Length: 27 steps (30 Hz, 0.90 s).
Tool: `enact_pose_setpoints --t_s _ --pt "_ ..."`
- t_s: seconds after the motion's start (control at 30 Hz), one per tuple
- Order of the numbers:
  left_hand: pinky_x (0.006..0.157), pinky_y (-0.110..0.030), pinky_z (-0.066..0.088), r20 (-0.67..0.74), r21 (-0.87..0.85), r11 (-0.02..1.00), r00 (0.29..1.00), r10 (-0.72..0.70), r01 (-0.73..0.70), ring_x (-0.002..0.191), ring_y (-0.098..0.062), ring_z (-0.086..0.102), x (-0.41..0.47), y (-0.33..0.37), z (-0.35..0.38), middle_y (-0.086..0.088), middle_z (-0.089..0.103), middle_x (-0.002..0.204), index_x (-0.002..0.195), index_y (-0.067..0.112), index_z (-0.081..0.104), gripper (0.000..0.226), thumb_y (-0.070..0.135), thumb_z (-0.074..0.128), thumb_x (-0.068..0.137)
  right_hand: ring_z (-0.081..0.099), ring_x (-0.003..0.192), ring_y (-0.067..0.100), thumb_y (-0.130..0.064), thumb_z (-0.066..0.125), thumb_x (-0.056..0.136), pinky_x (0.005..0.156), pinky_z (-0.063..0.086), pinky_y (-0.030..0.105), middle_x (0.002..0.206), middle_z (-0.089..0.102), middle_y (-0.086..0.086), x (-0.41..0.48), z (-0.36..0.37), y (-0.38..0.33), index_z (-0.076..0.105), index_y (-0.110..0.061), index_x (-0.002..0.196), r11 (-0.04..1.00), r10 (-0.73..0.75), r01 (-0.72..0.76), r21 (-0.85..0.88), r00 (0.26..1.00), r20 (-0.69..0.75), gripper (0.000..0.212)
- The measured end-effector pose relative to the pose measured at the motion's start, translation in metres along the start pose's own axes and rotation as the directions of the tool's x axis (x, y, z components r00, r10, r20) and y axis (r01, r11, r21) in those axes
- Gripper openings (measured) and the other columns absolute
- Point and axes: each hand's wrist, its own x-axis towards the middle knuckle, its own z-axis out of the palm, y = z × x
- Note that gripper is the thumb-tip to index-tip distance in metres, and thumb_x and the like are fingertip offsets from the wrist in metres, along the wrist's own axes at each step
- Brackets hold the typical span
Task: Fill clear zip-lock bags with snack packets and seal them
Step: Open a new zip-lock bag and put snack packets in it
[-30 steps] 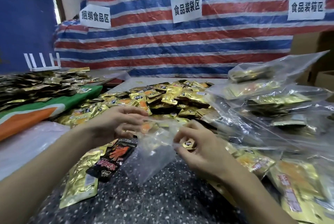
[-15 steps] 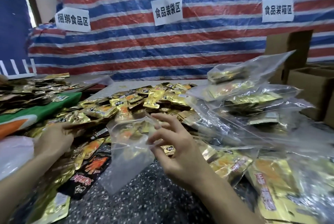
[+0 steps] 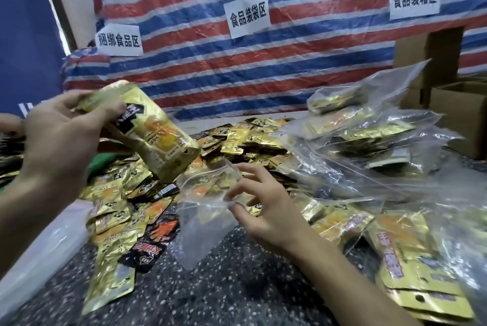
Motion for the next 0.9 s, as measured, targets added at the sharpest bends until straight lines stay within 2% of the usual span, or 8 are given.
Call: enact_pose_setpoints --t_s 0.1,0.2,0.47,0.63,0.7,0.77,0.83,0.9 --pt "0.047 -0.03 0.056 0.067 0.039 0.996 0.995 0.076 -0.079 0.066 -0.023 0.074 -0.017 0.018 0.017 -0.002 0.076 0.084 0.089 0.029 0.072 0.009 0.027 0.077 0.082 0.053 0.12 0.008 -0.017 0.072 0.088 0.085 0.057 0.035 0.135 0.047 -0.007 -0.001 0.0 -0.003 0.071 -0.018 0.095 0.999 -0.028 0.028 0.025 1.0 0.006 0.007" --pt "0.045 -0.031 0.057 0.094 0.191 0.965 0.982 0.162 -0.177 0.071 -0.019 0.073 -0.033 0.025 0.035 -0.003 0.073 0.089 0.096 0.024 0.065 0.013 0.016 0.072 0.088 0.057 0.119 0.011 -0.013 0.073 0.087 0.082 0.058 0.034 0.137 0.049 0.0 -0.001 0.0 -0.006 0.072 -0.013 0.096 0.995 -0.082 0.081 0.055 0.996 0.016 0.009" --pt "0.05 -0.021 0.049 0.131 0.485 0.866 0.99 0.06 -0.117 0.063 -0.005 0.067 -0.048 0.004 0.063 0.007 0.071 0.074 0.086 0.024 0.067 0.012 0.024 0.078 0.082 0.063 0.109 0.008 -0.004 0.075 0.084 0.076 0.061 0.027 0.126 0.058 -0.004 -0.001 0.004 -0.01 0.078 -0.01 0.094 0.972 -0.058 0.1 0.215 0.98 -0.192 0.012" --pt "0.067 -0.029 0.049 0.247 0.506 0.862 0.963 -0.107 -0.034 0.079 -0.001 0.066 -0.055 -0.004 0.065 0.014 0.072 0.08 0.078 0.022 0.072 0.013 0.029 0.083 0.076 0.064 0.111 0.005 -0.008 0.071 0.084 0.083 0.058 0.022 0.119 0.065 -0.001 0.0 0.002 -0.013 0.078 -0.011 0.096 0.956 -0.062 0.155 0.249 0.936 -0.345 0.014" --pt "0.084 -0.039 0.048 0.317 0.567 0.823 0.93 -0.187 -0.028 0.098 0.001 0.057 -0.057 -0.005 0.062 0.019 0.066 0.1 0.076 0.028 0.074 0.013 0.034 0.085 0.071 0.065 0.109 0.006 -0.003 0.071 0.083 0.084 0.057 0.022 0.114 0.066 -0.001 0.0 0.002 -0.012 0.078 -0.009 0.096 0.963 -0.093 0.18 0.203 0.922 -0.376 0.016" --pt "0.101 -0.048 0.042 0.329 0.683 0.73 0.907 -0.262 -0.037 0.118 -0.01 0.046 -0.055 -0.006 0.055 0.011 0.054 0.121 0.079 0.038 0.075 0.016 0.041 0.086 0.067 0.066 0.107 0.009 0.004 0.074 0.081 0.085 0.058 0.026 0.109 0.068 0.0 0.0 0.004 -0.011 0.079 -0.008 0.095 0.972 -0.122 0.189 0.139 0.915 -0.385 0.019" --pt "0.09 -0.036 0.048 0.333 0.735 0.678 0.869 -0.367 0.004 0.112 -0.011 0.055 -0.049 -0.003 0.047 0.009 0.06 0.116 0.083 0.04 0.076 0.013 0.04 0.084 0.071 0.066 0.106 0.009 0.008 0.074 0.081 0.085 0.058 0.027 0.108 0.068 -0.001 0.0 0.005 -0.01 0.079 -0.008 0.095 0.975 -0.118 0.182 0.128 0.911 -0.396 0.022" --pt "0.062 -0.02 0.048 0.384 0.698 0.702 0.752 -0.536 0.144 0.077 -0.008 0.067 -0.043 -0.002 0.039 0.009 0.073 0.086 0.078 0.027 0.08 0.004 0.027 0.079 0.081 0.066 0.107 0.01 0.007 0.072 0.081 0.086 0.057 0.026 0.109 0.067 -0.002 0.0 0.003 -0.01 0.079 -0.009 0.096 0.974 -0.089 0.164 0.155 0.911 -0.402 0.023"
